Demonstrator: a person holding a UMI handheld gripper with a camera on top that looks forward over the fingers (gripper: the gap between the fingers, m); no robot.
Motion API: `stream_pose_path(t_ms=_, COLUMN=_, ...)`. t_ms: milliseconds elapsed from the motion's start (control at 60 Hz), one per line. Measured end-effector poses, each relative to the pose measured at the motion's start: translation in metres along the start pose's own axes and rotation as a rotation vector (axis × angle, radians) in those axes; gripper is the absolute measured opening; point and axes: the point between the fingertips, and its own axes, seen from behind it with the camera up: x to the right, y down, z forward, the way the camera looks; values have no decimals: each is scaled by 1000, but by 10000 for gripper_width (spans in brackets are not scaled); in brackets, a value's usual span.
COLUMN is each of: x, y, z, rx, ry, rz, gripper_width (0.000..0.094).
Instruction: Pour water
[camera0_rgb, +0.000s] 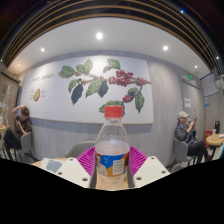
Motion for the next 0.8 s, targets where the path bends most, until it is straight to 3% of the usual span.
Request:
stream_pose_path(t_ms=67, x=6, y=44, z=11, rx=-68, ry=-28, rz=-6, gripper_width=427)
stream_pose_path(t_ms=283, x=-10, y=73, z=11, rx=-175, ry=-65, rz=15, gripper_width=429)
stream_pose_path(t_ms=550, x=6, y=84, z=6, rx=-126, ry=-75, rz=19, gripper_width=430)
stream_pose_path(t_ms=650, x=6, y=80, z=5, rx=-152, ry=-67, rz=0, gripper_width=580)
stream_pose_path(t_ms=733, x=4, y=80, z=-2, rx=-173, ry=-71, rz=-31, gripper_width=849)
stream_pose_path(t_ms=800, x=8, y=77, z=-12, rx=-184, ry=-62, rz=-48, gripper_width=832)
